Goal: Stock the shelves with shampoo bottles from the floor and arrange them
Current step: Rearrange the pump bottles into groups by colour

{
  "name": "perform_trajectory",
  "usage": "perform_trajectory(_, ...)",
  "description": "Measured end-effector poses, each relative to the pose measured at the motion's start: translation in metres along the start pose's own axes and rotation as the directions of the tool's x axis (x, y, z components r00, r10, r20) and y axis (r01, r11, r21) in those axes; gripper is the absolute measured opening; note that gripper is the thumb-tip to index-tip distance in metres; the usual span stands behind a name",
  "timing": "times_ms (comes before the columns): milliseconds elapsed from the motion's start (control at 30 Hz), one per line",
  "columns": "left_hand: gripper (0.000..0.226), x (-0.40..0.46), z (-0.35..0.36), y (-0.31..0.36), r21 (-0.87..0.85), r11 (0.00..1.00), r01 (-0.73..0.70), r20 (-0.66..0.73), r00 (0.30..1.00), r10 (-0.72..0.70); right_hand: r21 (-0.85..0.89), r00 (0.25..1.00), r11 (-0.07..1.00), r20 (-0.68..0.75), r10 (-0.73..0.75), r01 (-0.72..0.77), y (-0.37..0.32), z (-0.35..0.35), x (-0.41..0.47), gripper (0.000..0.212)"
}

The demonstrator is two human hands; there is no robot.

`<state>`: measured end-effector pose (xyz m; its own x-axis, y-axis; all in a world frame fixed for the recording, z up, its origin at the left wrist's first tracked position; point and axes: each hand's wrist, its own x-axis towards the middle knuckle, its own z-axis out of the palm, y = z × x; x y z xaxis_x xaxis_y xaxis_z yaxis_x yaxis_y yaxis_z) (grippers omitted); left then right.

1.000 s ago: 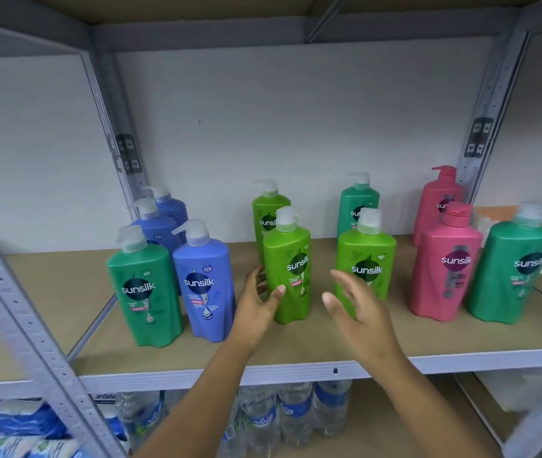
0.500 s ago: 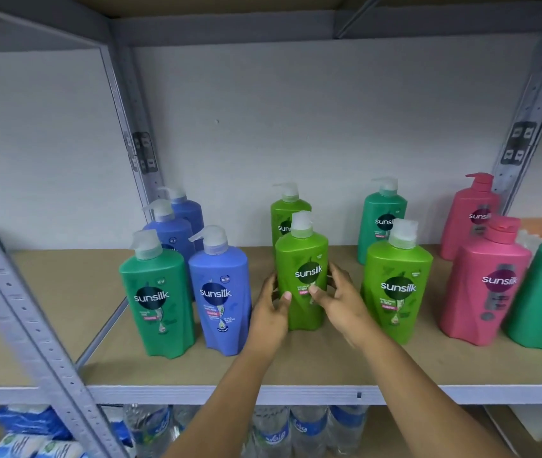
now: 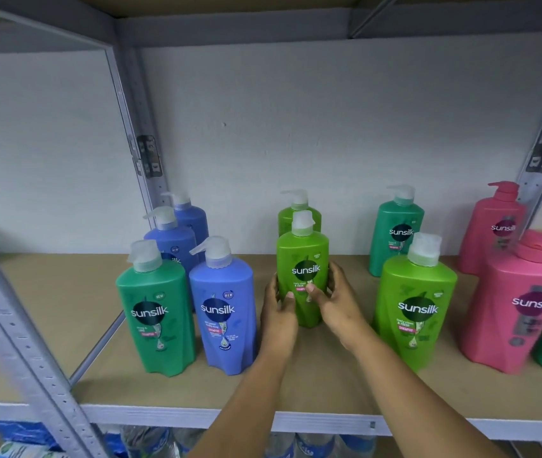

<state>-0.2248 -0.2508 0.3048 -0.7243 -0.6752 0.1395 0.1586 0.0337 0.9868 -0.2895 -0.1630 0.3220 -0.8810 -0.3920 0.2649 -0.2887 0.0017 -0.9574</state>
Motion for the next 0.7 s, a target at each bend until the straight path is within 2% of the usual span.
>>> perform_trajectory(167,0.046,0.009,0.007,0.001,0.007,1.0,-0.002,-0.021,1.0,0.002,-0.023,0.999,1.0,-0.033,-0.006,0.005,0.003,0.006,0.012,0.051)
perform_trajectory(333,0.047,0.024,0.008,-0.006,0.094,0.995,-0.021,-0.057,0.998,0.026,-0.07,0.997,0.997,-0.074,-0.034,0.029,0.004,0.012,0.019,0.048)
perform_trajectory(433,0.048,0.03,0.009,-0.008,0.091,0.996,-0.002,-0.051,0.999,0.007,-0.121,0.991,0.991,-0.114,-0.07,0.056,-0.001,0.016,0.021,0.046)
perform_trajectory(700,0.044,0.036,0.009,-0.001,0.057,0.998,-0.002,-0.052,0.999,0.005,-0.172,0.992,0.983,-0.099,-0.074,0.057,0.007,0.019,0.032,0.046)
